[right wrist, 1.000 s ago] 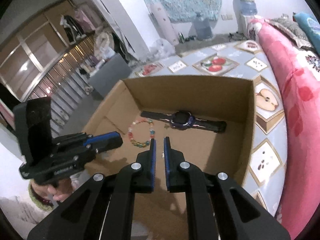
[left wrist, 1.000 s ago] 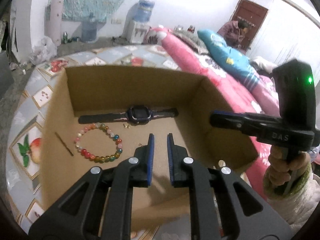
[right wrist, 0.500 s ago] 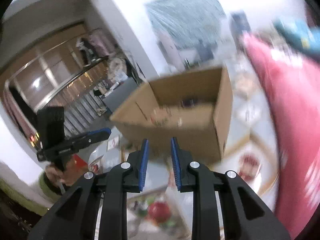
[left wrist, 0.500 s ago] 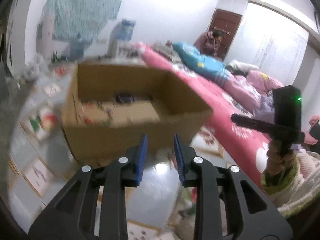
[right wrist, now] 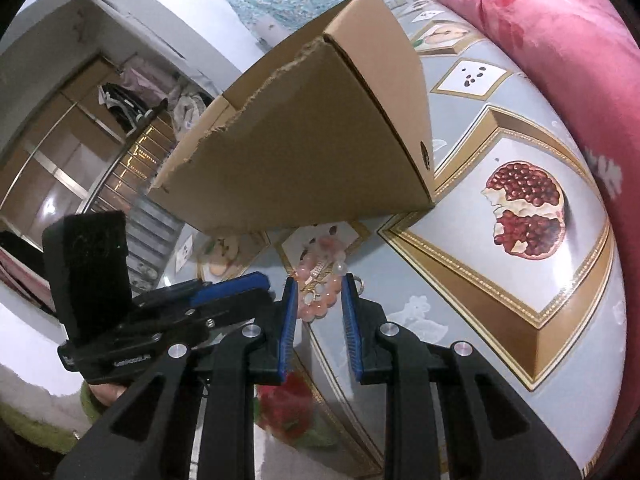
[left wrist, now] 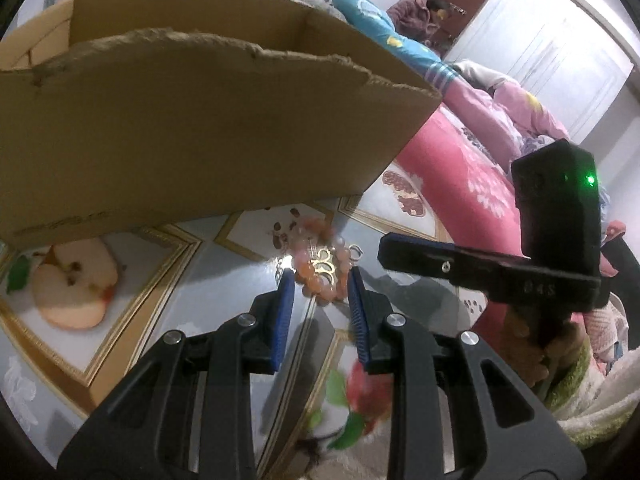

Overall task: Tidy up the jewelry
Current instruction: 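Move both grippers back toward the pink bead bracelet and gold ring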

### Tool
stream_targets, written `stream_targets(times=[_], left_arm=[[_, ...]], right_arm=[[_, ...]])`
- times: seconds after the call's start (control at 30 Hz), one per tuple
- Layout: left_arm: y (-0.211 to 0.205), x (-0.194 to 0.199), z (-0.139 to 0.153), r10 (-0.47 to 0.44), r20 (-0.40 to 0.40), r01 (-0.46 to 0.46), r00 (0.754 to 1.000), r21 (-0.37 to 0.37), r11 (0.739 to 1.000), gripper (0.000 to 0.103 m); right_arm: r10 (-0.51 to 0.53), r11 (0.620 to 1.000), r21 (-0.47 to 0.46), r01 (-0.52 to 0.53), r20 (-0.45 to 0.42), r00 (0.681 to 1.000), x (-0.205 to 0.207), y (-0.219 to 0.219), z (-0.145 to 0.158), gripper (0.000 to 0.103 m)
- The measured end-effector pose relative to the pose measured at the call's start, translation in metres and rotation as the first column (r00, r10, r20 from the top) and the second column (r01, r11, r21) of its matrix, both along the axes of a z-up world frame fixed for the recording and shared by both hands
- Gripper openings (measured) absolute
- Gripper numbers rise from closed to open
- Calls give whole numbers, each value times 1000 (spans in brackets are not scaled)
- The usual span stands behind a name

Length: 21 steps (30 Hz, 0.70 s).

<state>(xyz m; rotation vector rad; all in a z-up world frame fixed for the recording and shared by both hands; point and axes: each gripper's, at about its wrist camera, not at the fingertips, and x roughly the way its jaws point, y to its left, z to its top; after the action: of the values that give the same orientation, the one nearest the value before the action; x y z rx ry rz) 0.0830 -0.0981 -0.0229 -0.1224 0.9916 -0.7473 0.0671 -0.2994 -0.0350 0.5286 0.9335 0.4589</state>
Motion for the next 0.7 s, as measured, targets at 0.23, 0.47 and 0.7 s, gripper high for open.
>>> stream_targets(times=[0.23, 0.47, 0.7], left_arm=[[-17, 8, -6, 3, 24, -6, 1000, 112, 994, 23], [-31, 2, -4, -26, 67, 13, 997, 191, 982, 7], [-21, 2, 31, -37, 103, 33, 994, 42, 999, 7]], right_arm=[[-20, 999, 33, 21, -26, 999, -4, -4, -14, 23], [-33, 998, 60, 35, -29, 999, -6, -7, -18, 23], [-43, 997, 71, 45, -27, 999, -8, -12, -19, 23]])
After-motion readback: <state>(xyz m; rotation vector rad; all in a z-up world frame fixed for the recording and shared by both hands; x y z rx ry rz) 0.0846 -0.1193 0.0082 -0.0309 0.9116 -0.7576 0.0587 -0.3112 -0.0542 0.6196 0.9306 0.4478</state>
